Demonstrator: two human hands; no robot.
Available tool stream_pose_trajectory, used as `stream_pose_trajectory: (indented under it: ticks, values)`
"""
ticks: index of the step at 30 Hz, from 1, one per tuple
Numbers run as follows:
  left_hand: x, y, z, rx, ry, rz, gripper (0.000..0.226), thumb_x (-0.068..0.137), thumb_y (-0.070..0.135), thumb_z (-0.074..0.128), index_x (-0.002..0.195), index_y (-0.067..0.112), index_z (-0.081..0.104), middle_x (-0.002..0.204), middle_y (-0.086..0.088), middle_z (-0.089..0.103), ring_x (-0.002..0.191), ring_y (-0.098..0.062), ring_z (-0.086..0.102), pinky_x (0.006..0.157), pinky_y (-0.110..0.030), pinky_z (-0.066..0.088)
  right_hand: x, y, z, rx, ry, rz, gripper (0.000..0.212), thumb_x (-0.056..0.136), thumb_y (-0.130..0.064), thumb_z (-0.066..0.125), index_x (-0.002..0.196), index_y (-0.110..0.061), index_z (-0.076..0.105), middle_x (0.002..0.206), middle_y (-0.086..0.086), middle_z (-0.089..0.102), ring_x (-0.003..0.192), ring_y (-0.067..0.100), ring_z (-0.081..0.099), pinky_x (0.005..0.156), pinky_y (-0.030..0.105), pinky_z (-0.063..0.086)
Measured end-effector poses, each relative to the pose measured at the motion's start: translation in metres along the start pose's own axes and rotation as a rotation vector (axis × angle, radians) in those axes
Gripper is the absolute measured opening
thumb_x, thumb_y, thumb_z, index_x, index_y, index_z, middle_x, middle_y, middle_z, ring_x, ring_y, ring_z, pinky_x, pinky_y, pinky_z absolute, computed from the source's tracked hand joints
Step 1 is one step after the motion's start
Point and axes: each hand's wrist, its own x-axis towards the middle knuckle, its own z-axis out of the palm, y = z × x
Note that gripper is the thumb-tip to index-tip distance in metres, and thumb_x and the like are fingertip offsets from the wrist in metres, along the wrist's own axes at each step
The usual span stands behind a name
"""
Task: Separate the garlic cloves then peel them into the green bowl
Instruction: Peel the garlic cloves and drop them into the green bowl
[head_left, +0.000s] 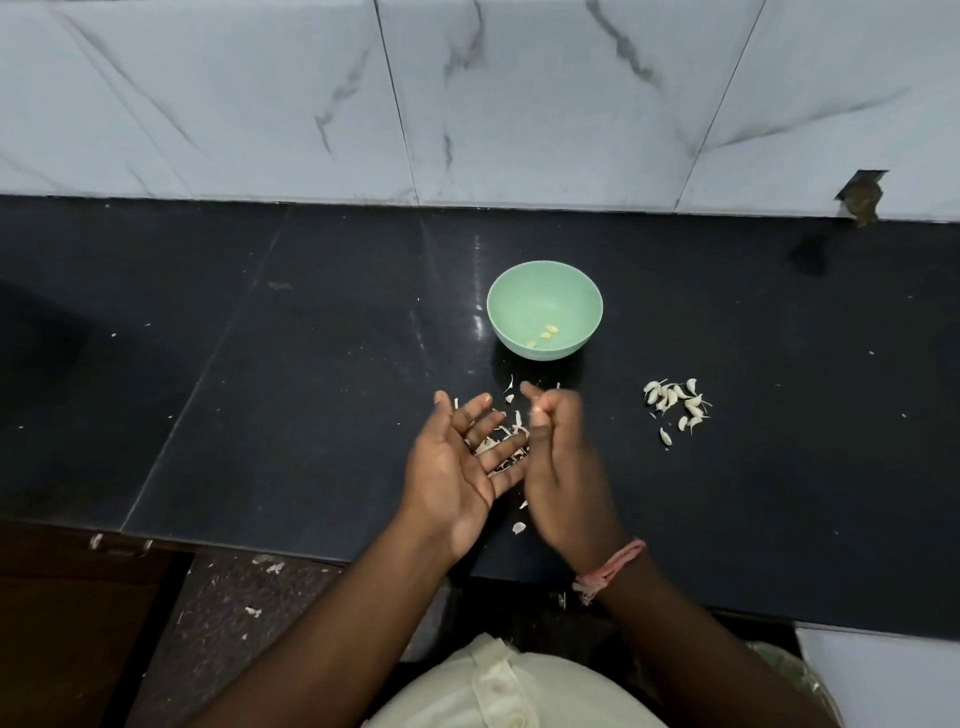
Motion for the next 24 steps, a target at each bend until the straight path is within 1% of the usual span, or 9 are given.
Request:
stream_pose_trajectory:
  ticks: [3,5,7,9,13,15,17,21,24]
  values:
    - [-0.002,-0.002,0.007,0.042,-0.004,-0.034,0.062,0.099,0.066,0.038,0.111,0.009,0.060,0.099,-0.014,0.063,0.094,-0.025,0.064,0.098,-0.043,0.052,-0.019,0.002,0.021,-0.026,-0.149,-0.198,0.015,0.109,-0.021,0.034,0.112,-0.016,0.049,0.149,-0.002,0.054,0.138,0.008,0.047,0.111,0.026,0.038]
    - [-0.004,-0.005,0.007,0.060,-0.026,-0.055,0.066,0.099,0.067,0.035,0.116,0.007,0.058,0.093,-0.012,0.067,0.087,-0.022,0.068,0.089,-0.037,0.056,-0.011,0.007,0.023,-0.029,-0.091,-0.074,0.014,0.108,-0.026,0.033,0.109,-0.022,0.046,0.141,-0.003,0.059,0.129,0.012,0.057,0.101,0.030,0.046]
    - [-0.005,-0.004,0.000,0.051,-0.026,-0.048,0.063,0.100,0.064,0.034,0.123,0.010,0.056,0.109,-0.015,0.073,0.093,-0.024,0.072,0.076,-0.037,0.060,0.001,0.009,0.016,-0.058,0.031,0.043,0.013,0.106,-0.031,0.032,0.107,-0.024,0.044,0.128,-0.001,0.065,0.113,0.019,0.065,0.086,0.032,0.049]
    - [-0.004,0.000,-0.002,0.043,0.001,-0.032,0.056,0.099,0.064,0.038,0.120,0.015,0.056,0.116,-0.014,0.071,0.096,-0.027,0.070,0.071,-0.039,0.059,0.004,0.001,0.009,-0.076,0.099,-0.027,0.017,0.105,-0.031,0.033,0.110,-0.021,0.045,0.126,0.000,0.065,0.111,0.018,0.064,0.088,0.035,0.050]
    - [-0.006,-0.002,0.005,0.072,-0.054,-0.062,0.069,0.097,0.069,0.040,0.124,0.008,0.060,0.111,-0.019,0.062,0.108,-0.029,0.060,0.107,-0.045,0.047,-0.010,-0.004,0.024,-0.063,-0.095,-0.128,0.019,0.107,-0.031,0.033,0.114,-0.020,0.047,0.138,-0.003,0.059,0.126,0.013,0.057,0.103,0.032,0.045]
    - [-0.012,-0.003,0.006,0.095,-0.115,-0.099,0.079,0.099,0.067,0.034,0.128,-0.001,0.062,0.115,-0.019,0.068,0.107,-0.027,0.066,0.107,-0.044,0.046,0.003,0.004,0.020,-0.076,-0.014,0.026,0.012,0.107,-0.026,0.036,0.111,-0.019,0.046,0.124,0.001,0.064,0.115,0.019,0.062,0.090,0.031,0.047]
    - [-0.015,0.001,0.004,0.125,-0.115,-0.065,0.064,0.104,0.056,0.035,0.128,0.005,0.066,0.117,-0.012,0.073,0.108,-0.023,0.069,0.103,-0.044,0.048,0.019,0.008,0.007,-0.109,0.088,0.100,0.010,0.107,-0.018,0.039,0.109,-0.015,0.048,0.106,0.003,0.067,0.097,0.023,0.066,0.076,0.032,0.045]
    - [-0.011,0.003,0.002,0.227,0.031,0.103,0.020,0.100,0.020,0.059,0.112,0.015,0.075,0.106,0.000,0.076,0.102,-0.016,0.066,0.093,-0.036,0.052,0.021,0.001,-0.004,-0.091,0.067,0.058,0.018,0.109,-0.023,0.035,0.103,-0.018,0.052,0.090,-0.008,0.066,0.081,0.008,0.064,0.075,0.031,0.048]
    - [-0.011,-0.003,0.005,0.297,0.046,0.183,0.022,0.090,0.002,0.069,0.109,0.012,0.076,0.096,-0.005,0.076,0.087,-0.014,0.069,0.081,-0.030,0.053,0.011,-0.002,0.000,-0.064,-0.011,0.057,0.021,0.109,-0.024,0.036,0.098,-0.018,0.053,0.077,-0.011,0.058,0.071,0.002,0.058,0.068,0.027,0.045]
